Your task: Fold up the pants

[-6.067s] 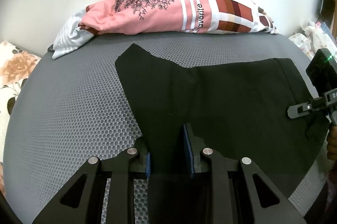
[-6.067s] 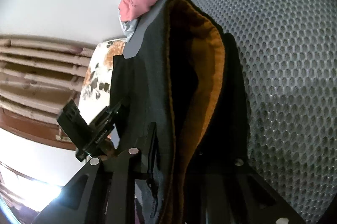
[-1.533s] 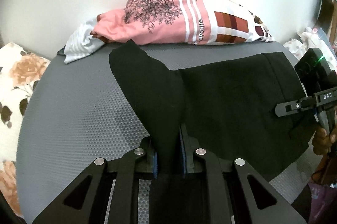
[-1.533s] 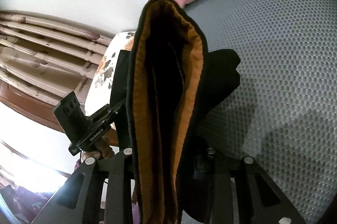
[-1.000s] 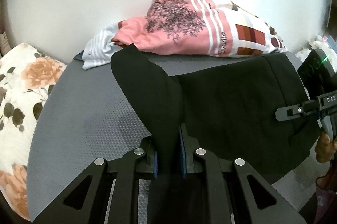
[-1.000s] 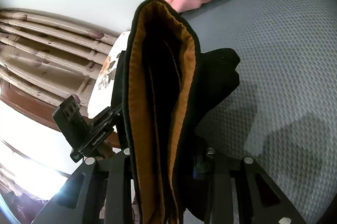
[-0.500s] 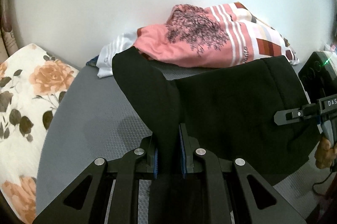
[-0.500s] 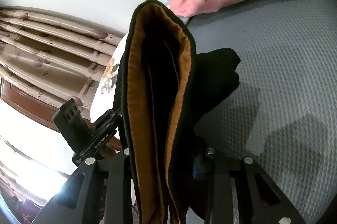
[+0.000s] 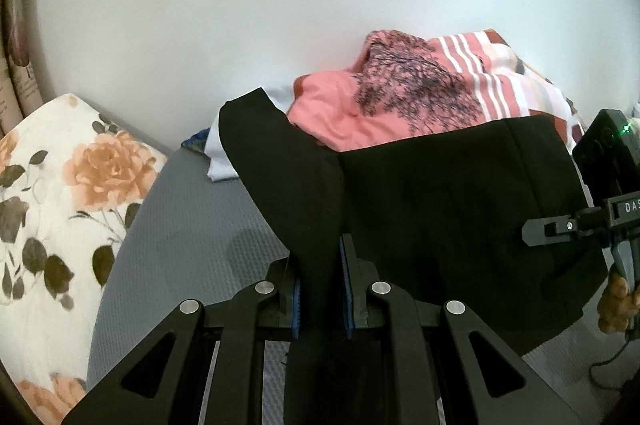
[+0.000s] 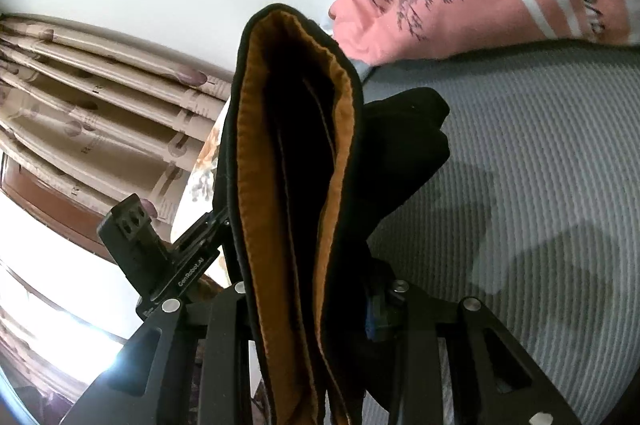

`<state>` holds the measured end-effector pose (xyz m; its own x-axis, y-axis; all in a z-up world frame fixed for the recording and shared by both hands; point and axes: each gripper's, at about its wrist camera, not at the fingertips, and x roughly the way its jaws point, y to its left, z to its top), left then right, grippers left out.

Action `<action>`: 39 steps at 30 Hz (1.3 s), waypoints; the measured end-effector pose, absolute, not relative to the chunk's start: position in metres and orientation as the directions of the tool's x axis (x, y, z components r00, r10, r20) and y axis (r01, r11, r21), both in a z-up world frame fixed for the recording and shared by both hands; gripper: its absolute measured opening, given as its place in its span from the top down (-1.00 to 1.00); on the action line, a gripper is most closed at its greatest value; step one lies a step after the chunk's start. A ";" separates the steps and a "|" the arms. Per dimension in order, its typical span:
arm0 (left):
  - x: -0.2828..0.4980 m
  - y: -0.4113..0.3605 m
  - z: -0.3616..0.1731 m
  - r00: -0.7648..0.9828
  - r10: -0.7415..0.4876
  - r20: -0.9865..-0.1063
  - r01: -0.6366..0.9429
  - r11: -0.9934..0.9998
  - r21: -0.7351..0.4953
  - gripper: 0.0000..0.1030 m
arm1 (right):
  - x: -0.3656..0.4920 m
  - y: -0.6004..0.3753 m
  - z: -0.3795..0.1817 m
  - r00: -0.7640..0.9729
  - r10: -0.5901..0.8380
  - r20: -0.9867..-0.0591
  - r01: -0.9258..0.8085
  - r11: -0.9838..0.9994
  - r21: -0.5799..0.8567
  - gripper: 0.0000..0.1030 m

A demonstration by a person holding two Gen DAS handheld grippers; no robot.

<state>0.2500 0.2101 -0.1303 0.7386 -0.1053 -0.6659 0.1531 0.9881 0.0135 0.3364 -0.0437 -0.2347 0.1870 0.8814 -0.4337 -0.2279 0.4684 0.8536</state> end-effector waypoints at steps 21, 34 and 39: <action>0.304 0.237 -0.178 0.682 -0.060 -0.729 0.113 0.993 0.023 0.69 | 0.381 -0.039 -0.262 0.208 0.870 -0.448 -0.186 0.485 0.855 0.44; 0.307 0.245 -0.204 0.671 -0.022 -0.741 0.076 0.996 0.039 0.61 | 0.377 -0.050 -0.271 0.221 0.839 -0.498 -0.157 0.534 0.831 0.44; 0.306 0.246 -0.212 0.685 -0.001 -0.728 0.052 0.998 0.047 0.47 | 0.372 -0.050 -0.275 0.233 0.795 -0.561 -0.179 0.602 0.778 0.44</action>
<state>0.3060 0.2457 -0.2123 0.6854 -0.0010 -0.7282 0.0515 0.9976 0.0472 0.3722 -0.0502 -0.2749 0.2331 0.7945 -0.5607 -0.1793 0.6018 0.7782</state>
